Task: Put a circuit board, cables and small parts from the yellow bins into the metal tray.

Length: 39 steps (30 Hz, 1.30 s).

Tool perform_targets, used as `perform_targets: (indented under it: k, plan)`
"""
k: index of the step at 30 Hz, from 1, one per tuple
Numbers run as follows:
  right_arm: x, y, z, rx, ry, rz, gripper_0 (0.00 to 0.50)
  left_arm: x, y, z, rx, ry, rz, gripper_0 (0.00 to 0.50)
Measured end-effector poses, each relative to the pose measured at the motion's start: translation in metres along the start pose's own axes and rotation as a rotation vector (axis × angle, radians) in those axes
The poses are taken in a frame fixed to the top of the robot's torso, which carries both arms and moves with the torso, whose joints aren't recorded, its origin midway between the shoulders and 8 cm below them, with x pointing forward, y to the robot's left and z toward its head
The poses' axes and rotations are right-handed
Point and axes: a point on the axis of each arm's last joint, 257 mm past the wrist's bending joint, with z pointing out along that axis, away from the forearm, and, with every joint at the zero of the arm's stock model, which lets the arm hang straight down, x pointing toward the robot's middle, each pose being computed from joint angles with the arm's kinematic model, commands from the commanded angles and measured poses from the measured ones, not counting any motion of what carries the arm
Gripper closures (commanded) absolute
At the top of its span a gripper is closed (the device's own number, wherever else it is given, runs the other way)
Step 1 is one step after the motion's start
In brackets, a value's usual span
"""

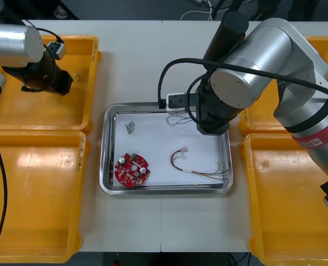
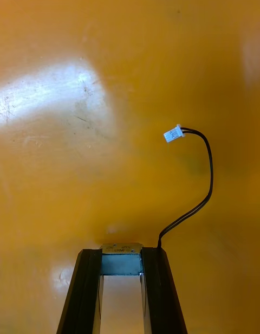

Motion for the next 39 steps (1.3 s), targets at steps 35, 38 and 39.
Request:
perform_targets:
  k: [35,38,39]
  plan:
    - [-0.004,-0.012,0.055,0.121,0.0,-0.064,0.5,0.007,-0.017,-0.102,0.007,0.064,0.092,0.5]
    - [-0.003,-0.007,0.059,0.115,-0.007,-0.057,0.5,0.013,-0.02,-0.108,0.002,0.067,0.113,0.5]
    - [-0.003,-0.005,0.061,0.112,-0.008,-0.055,0.5,0.015,-0.021,-0.11,0.001,0.069,0.119,0.5]
